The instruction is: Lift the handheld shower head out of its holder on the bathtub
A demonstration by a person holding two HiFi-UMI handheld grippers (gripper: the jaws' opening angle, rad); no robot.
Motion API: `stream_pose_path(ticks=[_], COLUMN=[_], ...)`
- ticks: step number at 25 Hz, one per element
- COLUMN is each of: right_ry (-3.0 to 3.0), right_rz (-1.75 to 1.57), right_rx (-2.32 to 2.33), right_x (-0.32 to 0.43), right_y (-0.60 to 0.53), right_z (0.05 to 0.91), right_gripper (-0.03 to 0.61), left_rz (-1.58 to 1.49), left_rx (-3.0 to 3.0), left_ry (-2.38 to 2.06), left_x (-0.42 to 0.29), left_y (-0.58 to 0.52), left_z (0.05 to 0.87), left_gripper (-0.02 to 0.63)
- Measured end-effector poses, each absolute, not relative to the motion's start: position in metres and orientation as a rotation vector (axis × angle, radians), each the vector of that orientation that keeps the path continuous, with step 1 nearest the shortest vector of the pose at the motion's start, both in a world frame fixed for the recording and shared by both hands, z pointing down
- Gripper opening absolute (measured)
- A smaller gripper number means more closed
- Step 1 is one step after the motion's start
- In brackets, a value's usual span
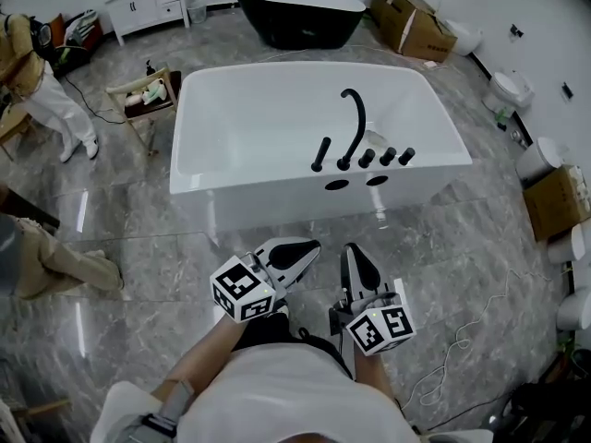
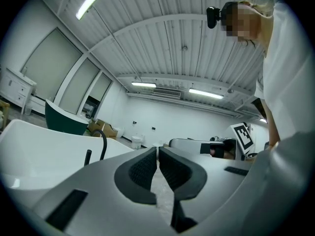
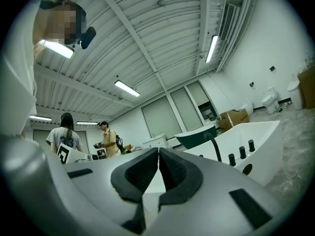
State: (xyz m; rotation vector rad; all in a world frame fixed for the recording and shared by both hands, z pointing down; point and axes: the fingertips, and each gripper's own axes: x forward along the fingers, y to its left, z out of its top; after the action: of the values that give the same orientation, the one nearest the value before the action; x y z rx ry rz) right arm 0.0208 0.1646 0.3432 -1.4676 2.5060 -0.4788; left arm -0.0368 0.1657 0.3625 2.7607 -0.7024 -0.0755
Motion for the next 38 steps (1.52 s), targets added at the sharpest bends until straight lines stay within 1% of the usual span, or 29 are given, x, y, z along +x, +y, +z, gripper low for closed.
stream_pose_path(ticks=[6, 14, 24, 38], right_ry=[2.471, 2.466, 2.484, 2.532], right_rz=[-0.501, -0.577, -0.585, -0.614], right_rx=[-1.501, -1.556, -1.551, -1.487], right_x=[0.013, 0.021, 0.019, 0.038], right_y=[0.147, 0.144, 0.135, 0.058], right_z=[0.340, 0.352, 0.355, 0.359], right_gripper=[0.018, 0.018, 0.018, 0.018], left_rz=[-0.088, -0.095, -0.104, -0.100], left_rx=[2.732, 2.676, 2.633, 2.625], left_ry=[-0.713, -0.689, -0.705, -0.746], left_x=[-0.048, -0.046, -0.049, -0.026], left_y=[0.149, 0.150, 0.140, 0.068], left_z=[0.364, 0.377, 0.391, 0.390], left_gripper=[0.020, 0.020, 0.020, 0.020])
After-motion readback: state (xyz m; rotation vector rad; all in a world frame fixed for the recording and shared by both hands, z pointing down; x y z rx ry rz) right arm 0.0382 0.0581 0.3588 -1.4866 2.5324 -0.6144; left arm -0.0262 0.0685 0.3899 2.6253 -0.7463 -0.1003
